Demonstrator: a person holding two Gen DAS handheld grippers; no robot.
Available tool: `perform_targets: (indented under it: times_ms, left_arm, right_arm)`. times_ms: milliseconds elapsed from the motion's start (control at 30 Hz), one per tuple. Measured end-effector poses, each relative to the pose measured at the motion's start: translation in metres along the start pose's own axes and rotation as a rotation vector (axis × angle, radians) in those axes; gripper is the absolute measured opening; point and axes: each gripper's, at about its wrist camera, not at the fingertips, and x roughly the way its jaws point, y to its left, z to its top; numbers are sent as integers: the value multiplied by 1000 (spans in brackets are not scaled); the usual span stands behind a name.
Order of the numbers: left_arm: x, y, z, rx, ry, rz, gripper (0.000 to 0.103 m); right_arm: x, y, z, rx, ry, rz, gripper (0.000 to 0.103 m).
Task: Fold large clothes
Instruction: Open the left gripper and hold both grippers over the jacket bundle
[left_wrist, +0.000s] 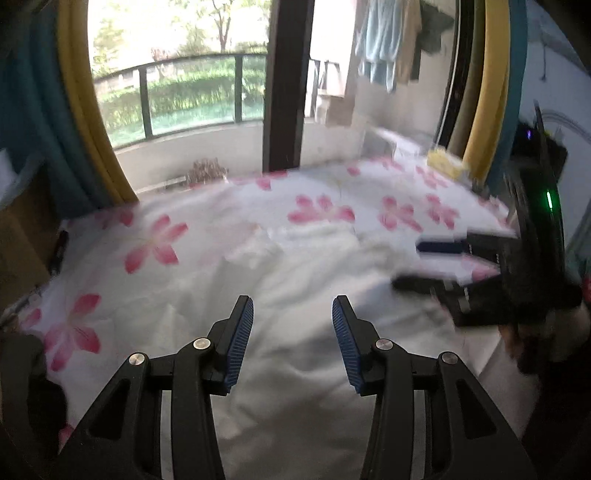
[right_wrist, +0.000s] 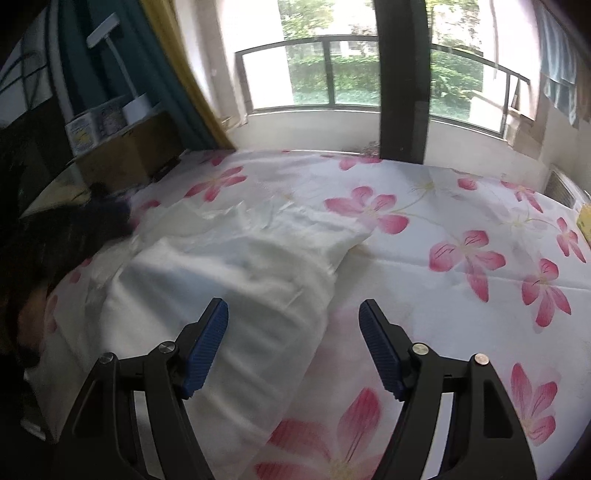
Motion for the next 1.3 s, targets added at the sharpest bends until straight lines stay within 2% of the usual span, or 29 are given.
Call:
perform_targets:
  times_ms: [133,233,367,433,700,800,967,1067,1300]
  left_arm:
    - [23,1,-18,-38,99,-10,47]
    - [24,10,-28,-104,93,-30,48]
    - [22,21,-41,-187,90,-74,51]
    - [20,22,-46,-205,91,-84,53]
    - [9,12,-50,-173,110,-60,54]
    - [6,12,-55,-183,120,-55,54]
    - [3,9,-59,-182,125,-19,59]
    - [1,8,-64,-165,136,1,62]
    - [-9,9,-76,-166,143,36,64]
  right_arm:
    - [23,-11,4,27,54,-45,74]
    - [35,-12,2,27,80,-44,75]
    - [42,-8,2,-6,77,-79,86]
    - [45,-8,1,-4,82,-80,87]
    - [33,-2,3,-9,61,-78,88]
    - [14,7,2,-27,31,-16,89]
    - [7,32,-14,-91,85,55,89]
    - [10,44,-30,-137,130,49,89]
    - [5,42,-52,-152,142,43,95]
